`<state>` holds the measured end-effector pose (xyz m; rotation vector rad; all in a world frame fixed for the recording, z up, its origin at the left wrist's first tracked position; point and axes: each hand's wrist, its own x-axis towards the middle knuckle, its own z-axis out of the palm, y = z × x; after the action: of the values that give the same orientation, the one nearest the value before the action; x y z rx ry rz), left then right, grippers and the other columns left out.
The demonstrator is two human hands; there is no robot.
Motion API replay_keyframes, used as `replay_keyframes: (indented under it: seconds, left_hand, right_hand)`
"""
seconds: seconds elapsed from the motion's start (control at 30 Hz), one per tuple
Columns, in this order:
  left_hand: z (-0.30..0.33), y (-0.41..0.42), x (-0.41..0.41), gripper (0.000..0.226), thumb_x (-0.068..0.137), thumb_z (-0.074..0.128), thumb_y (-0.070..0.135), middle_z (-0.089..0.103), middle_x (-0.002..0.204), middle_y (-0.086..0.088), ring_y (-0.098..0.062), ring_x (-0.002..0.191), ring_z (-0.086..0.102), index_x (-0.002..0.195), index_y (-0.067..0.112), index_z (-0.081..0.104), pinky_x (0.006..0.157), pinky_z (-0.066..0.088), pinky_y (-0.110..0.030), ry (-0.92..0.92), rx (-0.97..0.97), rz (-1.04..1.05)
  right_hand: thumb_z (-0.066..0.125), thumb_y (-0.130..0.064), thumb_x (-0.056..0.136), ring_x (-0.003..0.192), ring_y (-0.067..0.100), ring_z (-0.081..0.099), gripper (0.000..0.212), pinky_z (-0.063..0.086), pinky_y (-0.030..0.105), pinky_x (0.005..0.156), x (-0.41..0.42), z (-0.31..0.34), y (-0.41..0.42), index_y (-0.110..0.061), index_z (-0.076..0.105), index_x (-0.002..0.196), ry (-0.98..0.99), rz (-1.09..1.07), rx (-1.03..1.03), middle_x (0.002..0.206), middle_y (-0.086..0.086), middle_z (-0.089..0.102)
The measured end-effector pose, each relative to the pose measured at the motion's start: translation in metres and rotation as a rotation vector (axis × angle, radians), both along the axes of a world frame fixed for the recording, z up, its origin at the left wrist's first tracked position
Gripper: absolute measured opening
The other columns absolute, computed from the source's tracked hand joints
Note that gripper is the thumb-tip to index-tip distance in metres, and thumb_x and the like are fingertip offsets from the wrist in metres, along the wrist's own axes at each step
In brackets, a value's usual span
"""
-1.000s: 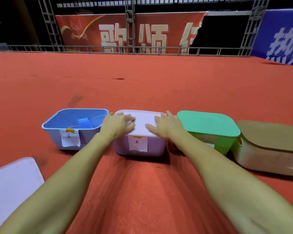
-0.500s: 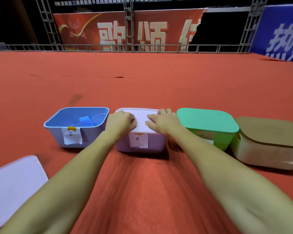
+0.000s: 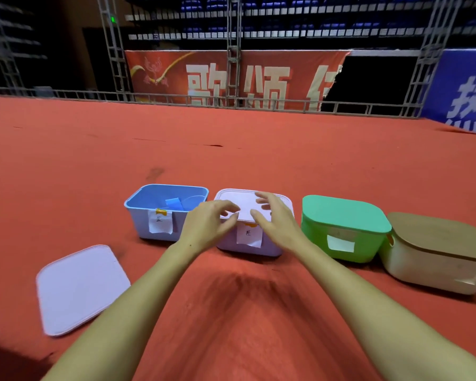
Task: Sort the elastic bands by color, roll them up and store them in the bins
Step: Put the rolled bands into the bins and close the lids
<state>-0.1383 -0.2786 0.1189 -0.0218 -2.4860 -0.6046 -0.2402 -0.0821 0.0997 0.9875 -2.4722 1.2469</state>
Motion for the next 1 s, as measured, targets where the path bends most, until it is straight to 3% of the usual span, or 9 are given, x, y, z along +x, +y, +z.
replay_keyframes:
  seconds: [0.17,0.33,0.5,0.6,0.67,0.77,0.83,0.9,1.0]
  left_hand:
    - [-0.004,-0.016,0.061,0.012,0.093,0.063,0.041,0.074,0.087,0.023,0.001,0.081,0.068,0.092,0.033,0.072,0.071,0.058,-0.039,0.103,0.081,0.014]
    - [-0.026,-0.043,0.118,0.005,0.094,0.07,0.036,0.073,0.086,0.025,0.001,0.079,0.067,0.09,0.034,0.072,0.068,0.054,-0.03,0.111,0.066,0.107]
    - [-0.069,-0.104,0.151,0.014,0.089,0.061,0.047,0.072,0.088,0.025,0.003,0.084,0.067,0.092,0.038,0.07,0.074,0.058,-0.034,-0.039,0.071,0.244]
    - [-0.106,-0.147,0.165,0.014,0.095,0.068,0.044,0.074,0.109,0.022,-0.009,0.106,0.069,0.107,0.038,0.073,0.082,0.056,-0.036,-0.23,0.0,0.38]
    - [-0.131,-0.17,0.17,0.022,0.096,0.066,0.049,0.071,0.118,0.017,-0.016,0.11,0.067,0.114,0.037,0.069,0.082,0.055,-0.038,-0.354,-0.053,0.444]
    - [-0.156,-0.188,0.174,0.026,0.097,0.066,0.054,0.069,0.113,0.015,-0.018,0.102,0.069,0.112,0.033,0.067,0.076,0.053,-0.038,-0.384,-0.091,0.463]
    - [-0.162,-0.19,0.173,0.022,0.098,0.064,0.056,0.068,0.097,0.014,-0.02,0.087,0.07,0.103,0.034,0.063,0.069,0.052,-0.038,-0.339,-0.137,0.464]
    - [-0.164,-0.186,0.173,0.031,0.102,0.052,0.062,0.067,0.082,0.008,-0.024,0.07,0.069,0.098,0.032,0.061,0.058,0.049,-0.036,-0.267,-0.257,0.454]
    - [-0.154,-0.166,0.171,0.051,0.102,0.029,0.068,0.071,0.079,0.005,-0.026,0.063,0.072,0.1,0.031,0.064,0.051,0.048,-0.034,-0.163,-0.435,0.4]
  right_hand:
    - [0.066,-0.024,0.101,0.112,0.006,0.067,0.033,0.057,0.04,0.098,0.055,-0.007,-0.02,-0.022,0.064,0.133,0.0,0.093,-0.17,0.126,-0.005,0.068]
    - [0.067,-0.02,0.1,0.111,0.004,0.07,0.025,0.056,0.032,0.097,0.1,-0.027,-0.05,-0.024,0.068,0.124,-0.021,0.154,-0.199,0.116,-0.011,0.074]
    - [0.067,-0.016,0.1,0.103,0.006,0.071,0.024,0.055,0.023,0.089,0.127,-0.056,-0.092,-0.02,0.071,0.123,-0.113,0.21,-0.193,0.11,-0.008,0.075]
    - [0.067,-0.015,0.1,0.099,0.005,0.069,0.022,0.054,0.018,0.086,0.138,-0.07,-0.112,-0.019,0.072,0.121,-0.175,0.245,-0.159,0.109,-0.01,0.074]
    - [0.067,-0.017,0.1,0.098,0.004,0.069,0.022,0.054,0.019,0.087,0.142,-0.078,-0.122,-0.02,0.072,0.121,-0.212,0.266,-0.135,0.11,-0.01,0.074]
    - [0.065,-0.018,0.101,0.096,0.002,0.068,0.022,0.052,0.016,0.086,0.146,-0.089,-0.134,-0.021,0.071,0.122,-0.245,0.287,-0.11,0.112,-0.009,0.075]
    - [0.065,-0.019,0.102,0.097,0.002,0.068,0.022,0.05,0.014,0.085,0.148,-0.093,-0.138,-0.021,0.071,0.123,-0.264,0.29,-0.095,0.112,-0.008,0.075]
    - [0.064,-0.019,0.102,0.099,0.002,0.068,0.022,0.05,0.013,0.085,0.149,-0.096,-0.142,-0.022,0.071,0.123,-0.273,0.288,-0.09,0.112,-0.008,0.074]
    - [0.065,-0.021,0.101,0.104,0.004,0.068,0.026,0.053,0.02,0.091,0.15,-0.101,-0.147,-0.021,0.069,0.127,-0.27,0.287,-0.082,0.117,-0.006,0.073]
